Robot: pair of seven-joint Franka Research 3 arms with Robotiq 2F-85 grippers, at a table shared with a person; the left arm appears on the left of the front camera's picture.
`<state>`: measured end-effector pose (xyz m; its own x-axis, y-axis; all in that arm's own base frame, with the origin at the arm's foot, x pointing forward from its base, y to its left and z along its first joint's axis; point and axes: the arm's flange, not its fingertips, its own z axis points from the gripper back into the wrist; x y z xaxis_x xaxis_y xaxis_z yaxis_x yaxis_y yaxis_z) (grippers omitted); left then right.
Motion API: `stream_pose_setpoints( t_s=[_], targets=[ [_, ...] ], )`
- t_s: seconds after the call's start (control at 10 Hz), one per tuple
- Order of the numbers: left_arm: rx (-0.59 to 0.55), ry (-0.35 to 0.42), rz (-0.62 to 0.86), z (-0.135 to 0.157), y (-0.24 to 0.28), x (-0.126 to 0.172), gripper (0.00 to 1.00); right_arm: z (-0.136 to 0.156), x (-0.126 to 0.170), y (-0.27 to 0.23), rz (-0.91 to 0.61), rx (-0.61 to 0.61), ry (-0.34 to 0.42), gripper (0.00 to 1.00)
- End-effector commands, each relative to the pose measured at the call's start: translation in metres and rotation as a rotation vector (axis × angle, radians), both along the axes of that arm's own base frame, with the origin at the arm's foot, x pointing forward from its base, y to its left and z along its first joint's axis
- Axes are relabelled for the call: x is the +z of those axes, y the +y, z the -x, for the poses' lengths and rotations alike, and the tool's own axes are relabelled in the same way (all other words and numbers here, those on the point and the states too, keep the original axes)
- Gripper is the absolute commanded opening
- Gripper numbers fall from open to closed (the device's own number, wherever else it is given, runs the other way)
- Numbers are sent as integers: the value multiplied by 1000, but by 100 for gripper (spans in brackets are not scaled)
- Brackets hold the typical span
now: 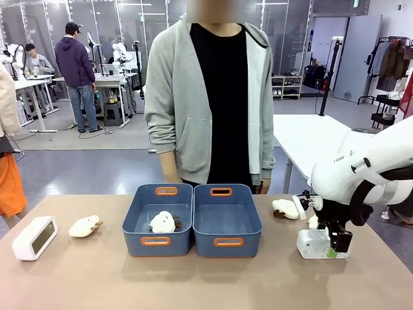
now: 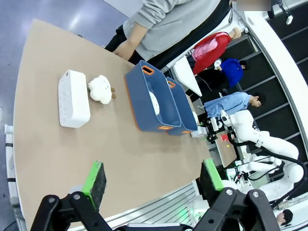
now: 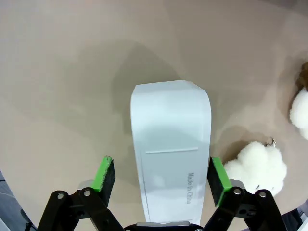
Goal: Sort the digital clocks into the basket.
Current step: Pick up the Digital clock from the table and place it into the empty Plastic storage basket.
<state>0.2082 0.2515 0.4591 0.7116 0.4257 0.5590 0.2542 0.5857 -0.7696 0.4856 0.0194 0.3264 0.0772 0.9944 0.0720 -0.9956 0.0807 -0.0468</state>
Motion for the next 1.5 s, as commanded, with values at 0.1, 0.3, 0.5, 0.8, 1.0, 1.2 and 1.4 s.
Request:
stream_pose_setpoints(
  t_s=[0.1,0.3,0.5,0.8,1.0,1.2,1.4],
  targets=[
    [-9,-34,4,-1,2,2,100,-5,7,-3,-33,14,-8,0],
    [-9,-34,4,-1,2,2,100,-8,9,-5,-20,-11,6,0],
    [-9,-34,4,-1,2,2,100,-6,18,-4,-41,-19,7,5],
    [-9,-34,4,-1,2,2,100,28,70,6,-56,7,9,0],
    [-9,-34,4,-1,2,2,100,66,132,-24,-223,11,-79,0],
    [-9,-34,4,-1,2,2,100,111,170,-88,-321,-19,-156,0],
    [-9,-34,4,-1,2,2,100,141,188,-158,-533,-68,-210,0]
  ],
)
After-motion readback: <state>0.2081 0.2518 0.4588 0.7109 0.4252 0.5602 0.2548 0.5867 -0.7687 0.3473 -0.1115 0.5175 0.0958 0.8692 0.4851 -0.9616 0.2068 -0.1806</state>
